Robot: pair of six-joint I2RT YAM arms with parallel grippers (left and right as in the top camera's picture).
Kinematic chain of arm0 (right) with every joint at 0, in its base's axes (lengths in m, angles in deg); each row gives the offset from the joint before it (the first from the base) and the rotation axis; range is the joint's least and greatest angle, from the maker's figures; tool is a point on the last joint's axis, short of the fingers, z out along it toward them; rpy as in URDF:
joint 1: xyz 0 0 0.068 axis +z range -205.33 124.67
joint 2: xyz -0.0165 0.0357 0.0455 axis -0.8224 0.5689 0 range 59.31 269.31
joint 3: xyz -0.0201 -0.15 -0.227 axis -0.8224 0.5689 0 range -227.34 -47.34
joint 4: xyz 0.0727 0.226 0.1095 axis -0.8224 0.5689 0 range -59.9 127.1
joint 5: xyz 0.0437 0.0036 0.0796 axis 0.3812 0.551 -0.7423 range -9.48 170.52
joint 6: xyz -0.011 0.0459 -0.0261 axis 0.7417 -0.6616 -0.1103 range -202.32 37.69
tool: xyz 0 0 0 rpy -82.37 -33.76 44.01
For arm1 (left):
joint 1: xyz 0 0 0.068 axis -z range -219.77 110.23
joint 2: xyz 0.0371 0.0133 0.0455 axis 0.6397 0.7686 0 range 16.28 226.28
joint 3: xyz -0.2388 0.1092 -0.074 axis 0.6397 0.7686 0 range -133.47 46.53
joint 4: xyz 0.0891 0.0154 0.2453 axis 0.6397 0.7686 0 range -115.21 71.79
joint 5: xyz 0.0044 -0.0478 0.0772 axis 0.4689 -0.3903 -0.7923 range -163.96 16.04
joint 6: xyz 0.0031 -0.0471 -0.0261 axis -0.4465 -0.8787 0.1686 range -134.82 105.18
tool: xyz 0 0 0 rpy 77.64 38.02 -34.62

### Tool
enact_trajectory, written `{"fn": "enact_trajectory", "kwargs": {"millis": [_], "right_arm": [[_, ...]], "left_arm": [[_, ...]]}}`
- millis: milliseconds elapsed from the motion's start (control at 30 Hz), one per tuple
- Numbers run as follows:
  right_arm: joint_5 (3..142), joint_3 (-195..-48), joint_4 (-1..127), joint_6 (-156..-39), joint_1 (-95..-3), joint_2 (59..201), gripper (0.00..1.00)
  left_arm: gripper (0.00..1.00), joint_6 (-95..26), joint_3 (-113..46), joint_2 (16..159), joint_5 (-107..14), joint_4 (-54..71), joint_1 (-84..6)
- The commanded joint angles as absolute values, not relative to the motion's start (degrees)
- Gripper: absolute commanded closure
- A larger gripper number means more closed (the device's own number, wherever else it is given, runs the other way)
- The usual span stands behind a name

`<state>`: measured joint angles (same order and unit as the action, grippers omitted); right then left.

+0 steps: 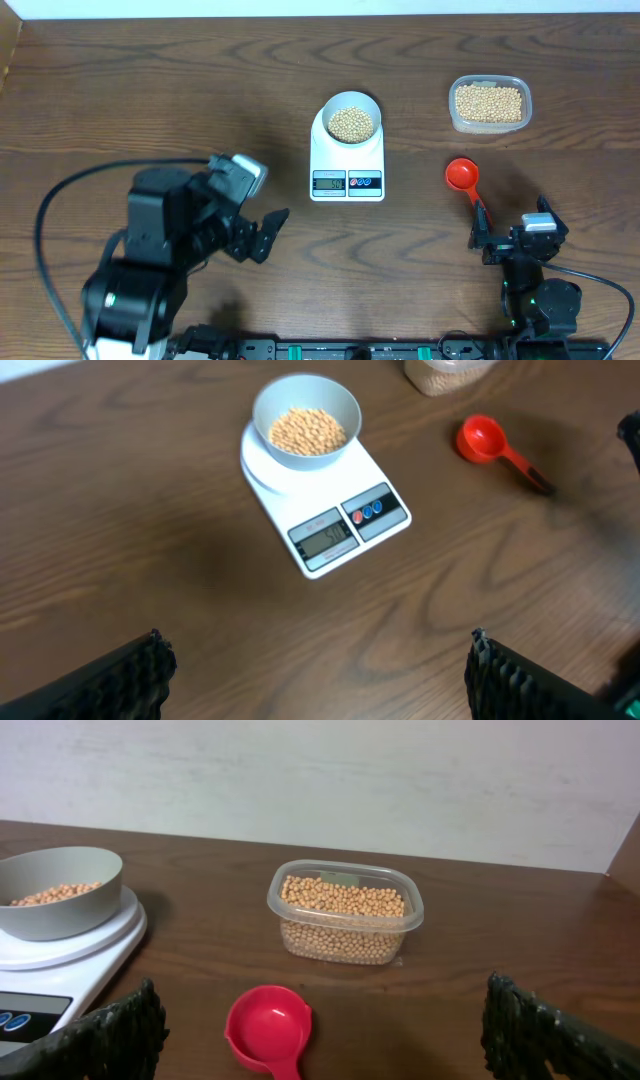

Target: Scoop item into bowl and weigh 50g on scale

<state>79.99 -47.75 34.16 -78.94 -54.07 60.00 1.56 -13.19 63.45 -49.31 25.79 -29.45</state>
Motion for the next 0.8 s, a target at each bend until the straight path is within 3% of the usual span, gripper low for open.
{"fn": "enact_trajectory", "kwargs": {"millis": [0,467,767], "right_arm": [[80.36,-47.64,34.38,-78.41,-53.74,59.58,0.01],[80.34,-47.64,34.38,-78.39,-53.74,59.58,0.01],[80.36,-47.64,34.38,-78.41,-53.74,59.58,0.01]], "left_arm": [[0.05,-1.11,-13.41,59.41,-52.46,26.82,-29.62],[0.05,-8.15,-13.26,55.85,-55.26,26.51,-29.62],[0.05,-16.71,-5.89,51.41,-57.88,20.07,-31.54]]}}
